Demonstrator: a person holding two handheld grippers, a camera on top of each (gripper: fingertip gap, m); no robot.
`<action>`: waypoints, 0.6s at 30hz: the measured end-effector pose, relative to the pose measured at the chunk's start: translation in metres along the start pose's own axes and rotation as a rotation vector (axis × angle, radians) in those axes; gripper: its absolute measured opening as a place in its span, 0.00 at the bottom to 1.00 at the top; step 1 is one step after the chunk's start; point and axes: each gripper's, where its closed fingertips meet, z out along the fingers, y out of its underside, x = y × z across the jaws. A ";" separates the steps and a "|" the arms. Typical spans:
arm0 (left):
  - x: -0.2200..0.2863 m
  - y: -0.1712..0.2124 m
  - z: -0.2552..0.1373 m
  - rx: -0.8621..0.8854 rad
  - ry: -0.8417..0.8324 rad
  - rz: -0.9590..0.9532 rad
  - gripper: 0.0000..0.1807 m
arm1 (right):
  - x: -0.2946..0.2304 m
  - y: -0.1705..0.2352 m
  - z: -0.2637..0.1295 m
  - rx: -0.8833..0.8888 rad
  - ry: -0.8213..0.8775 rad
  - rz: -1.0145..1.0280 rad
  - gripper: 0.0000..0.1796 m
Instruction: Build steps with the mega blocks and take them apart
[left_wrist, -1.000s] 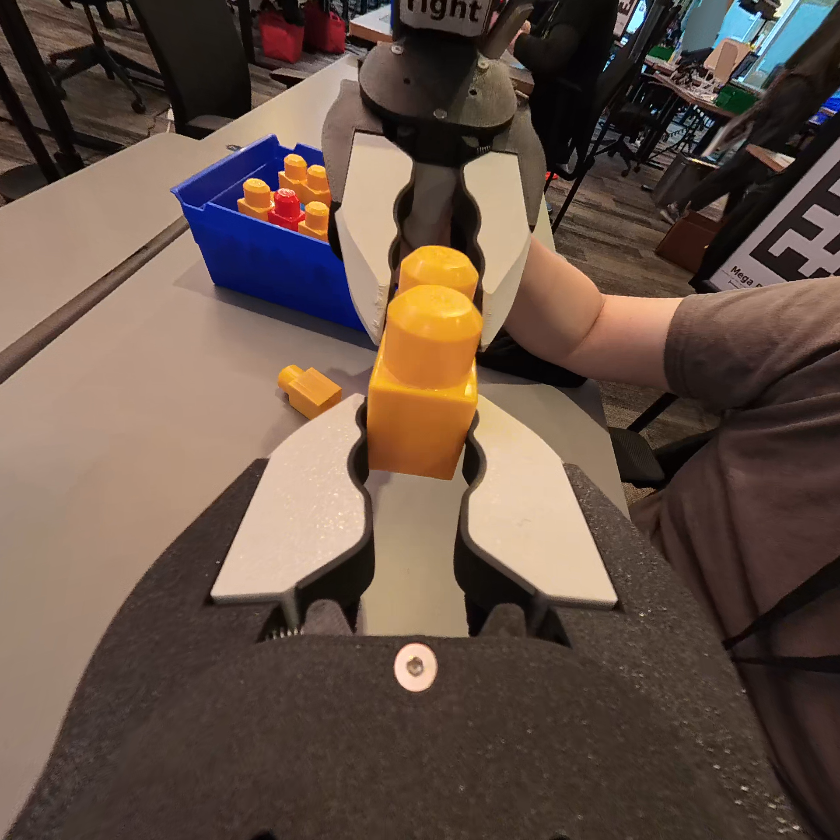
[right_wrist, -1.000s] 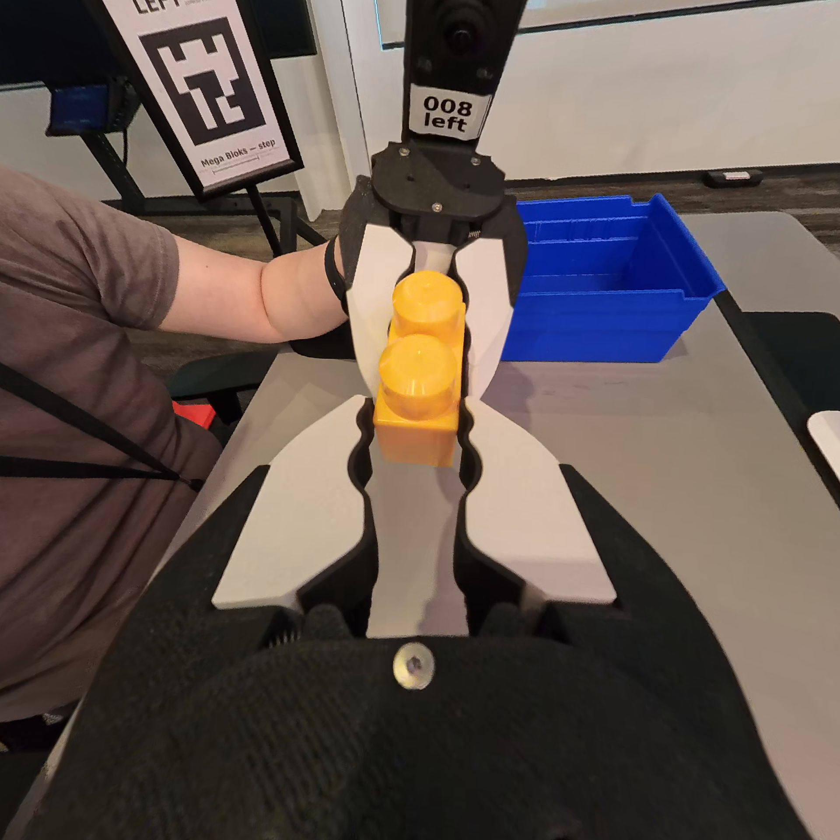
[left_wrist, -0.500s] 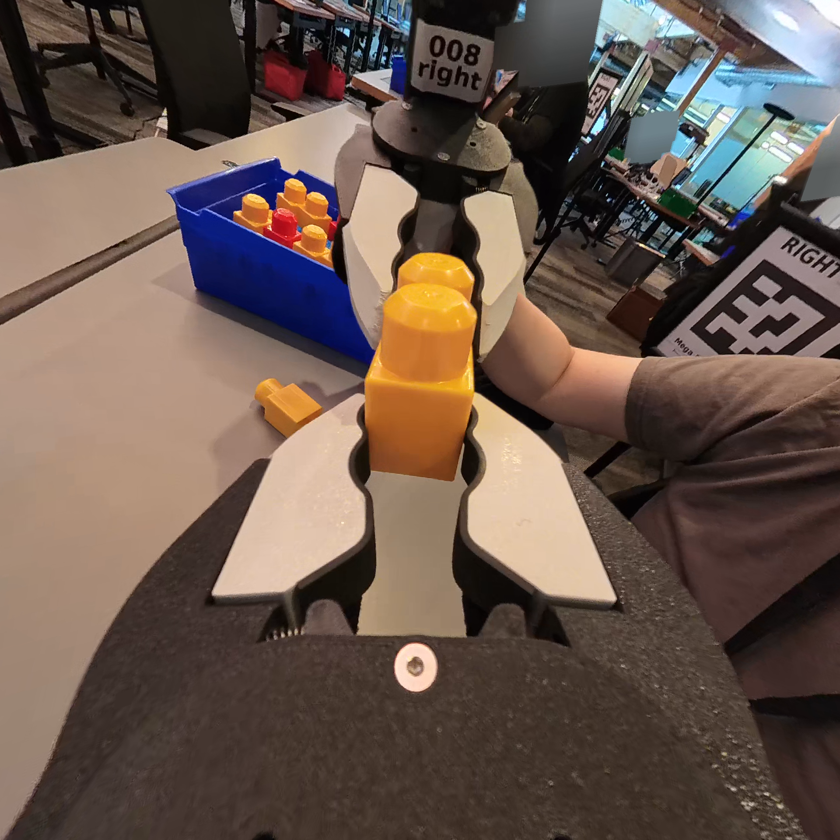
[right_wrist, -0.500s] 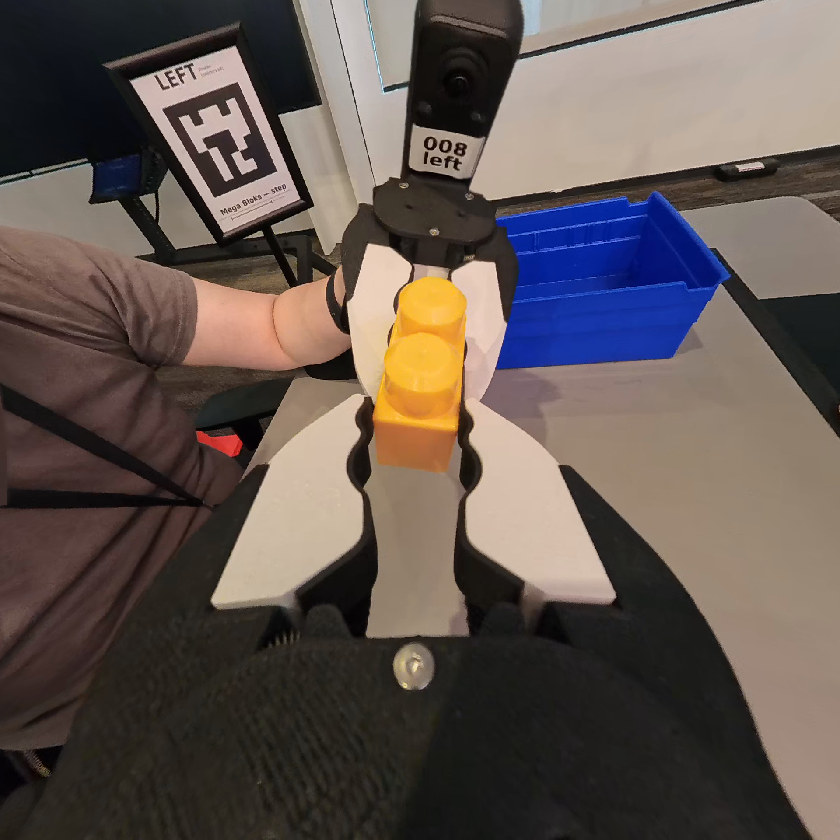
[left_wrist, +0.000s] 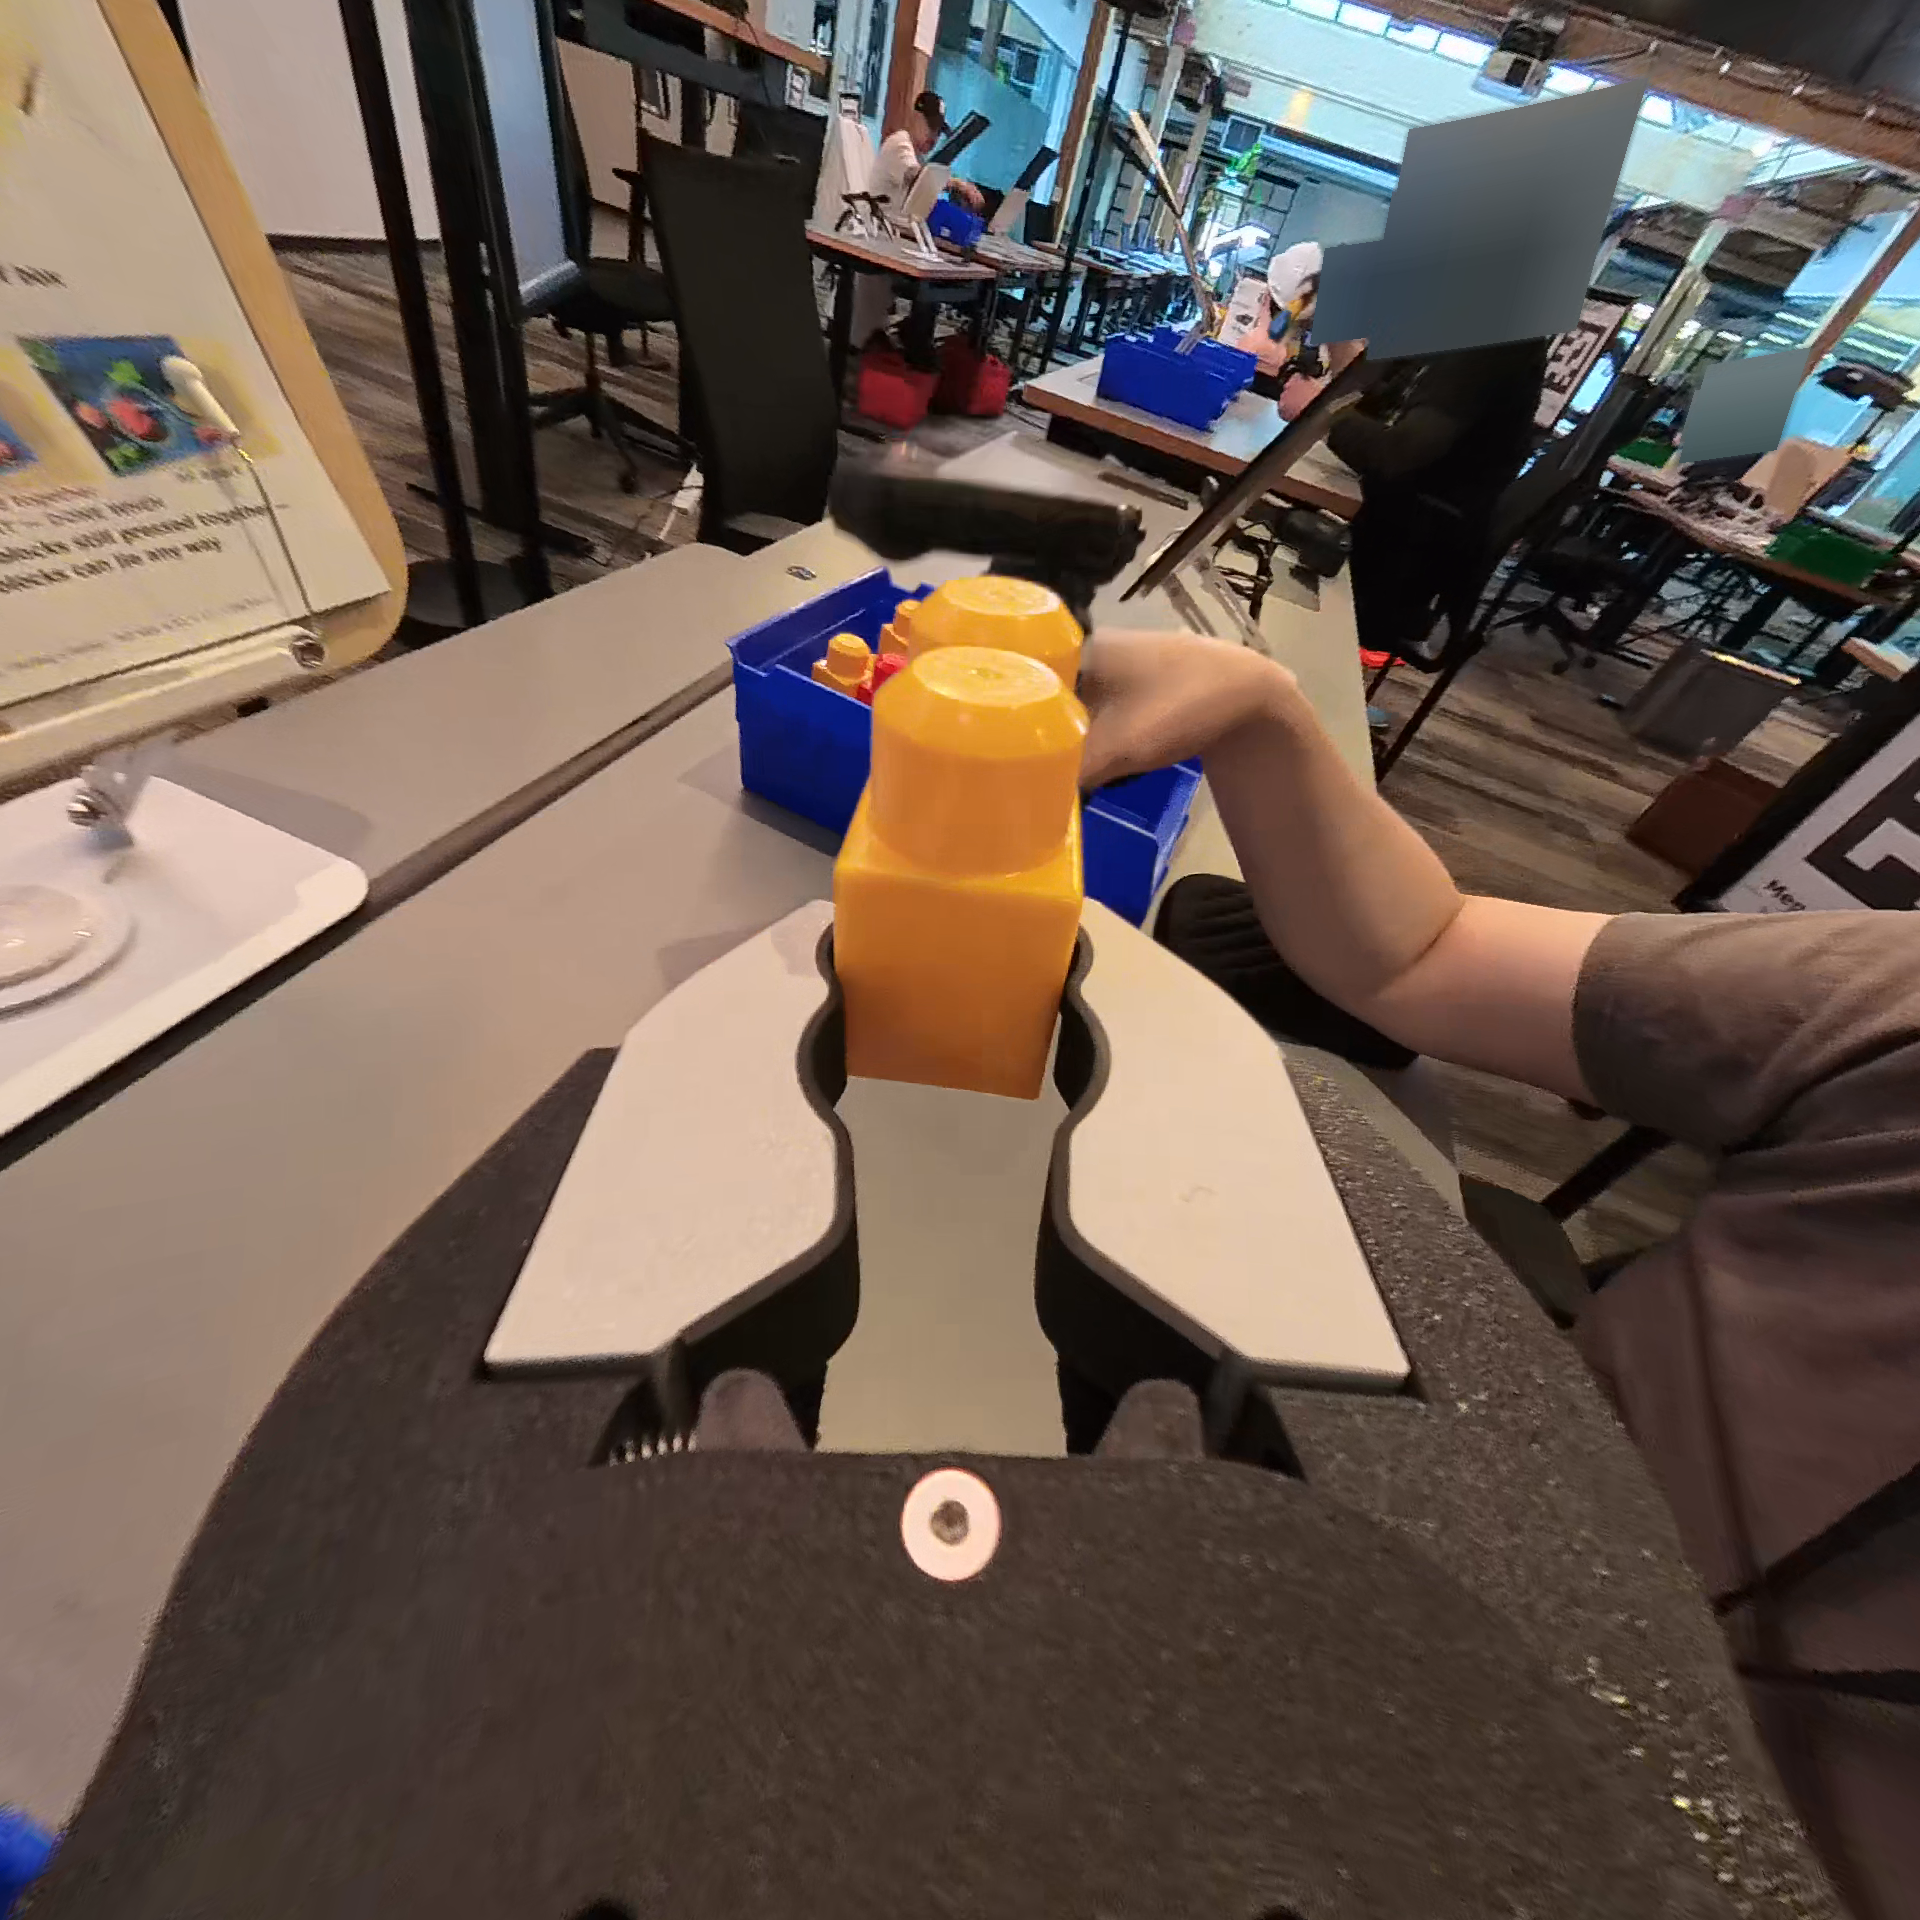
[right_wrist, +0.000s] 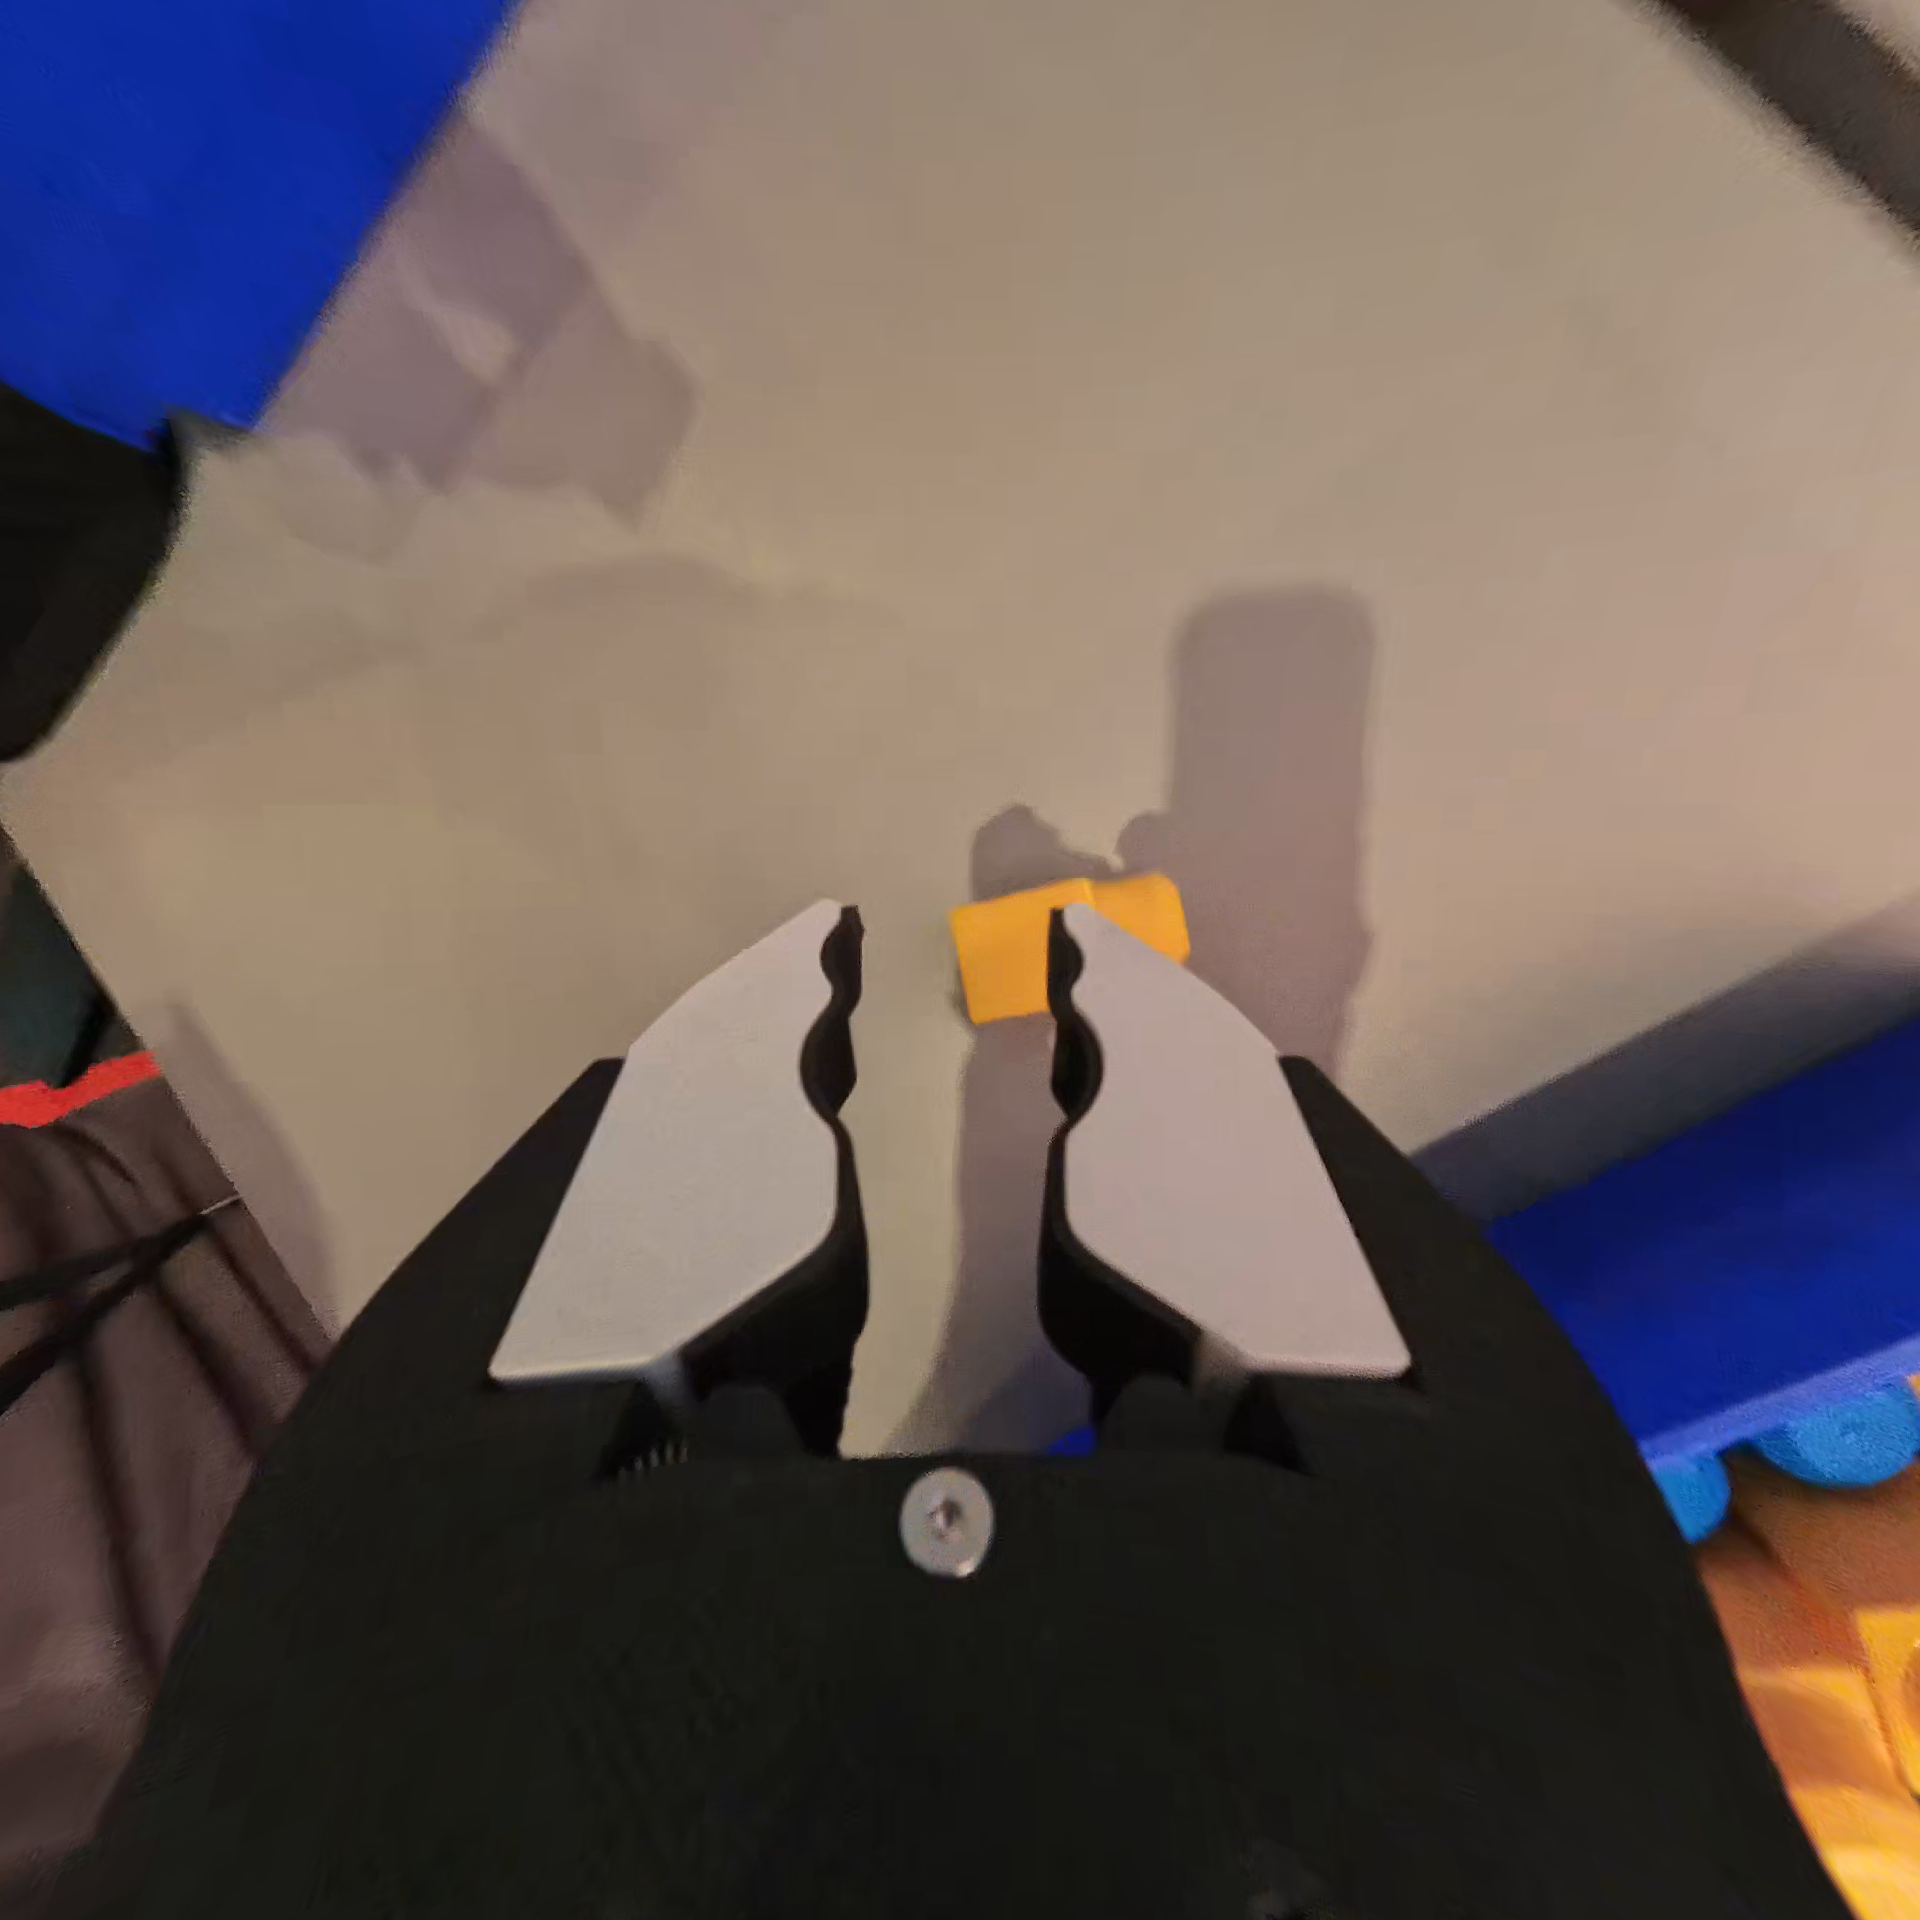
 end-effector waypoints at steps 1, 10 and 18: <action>0.000 -0.001 -0.002 0.001 -0.008 0.007 0.21 | 0.008 0.010 0.007 -0.066 0.054 0.007 0.20; 0.004 0.002 0.000 -0.031 -0.010 0.042 0.21 | 0.042 0.049 0.014 -0.296 0.245 -0.011 0.17; 0.009 0.007 0.006 -0.057 0.002 0.057 0.21 | 0.059 0.056 0.038 -0.410 0.350 -0.112 0.14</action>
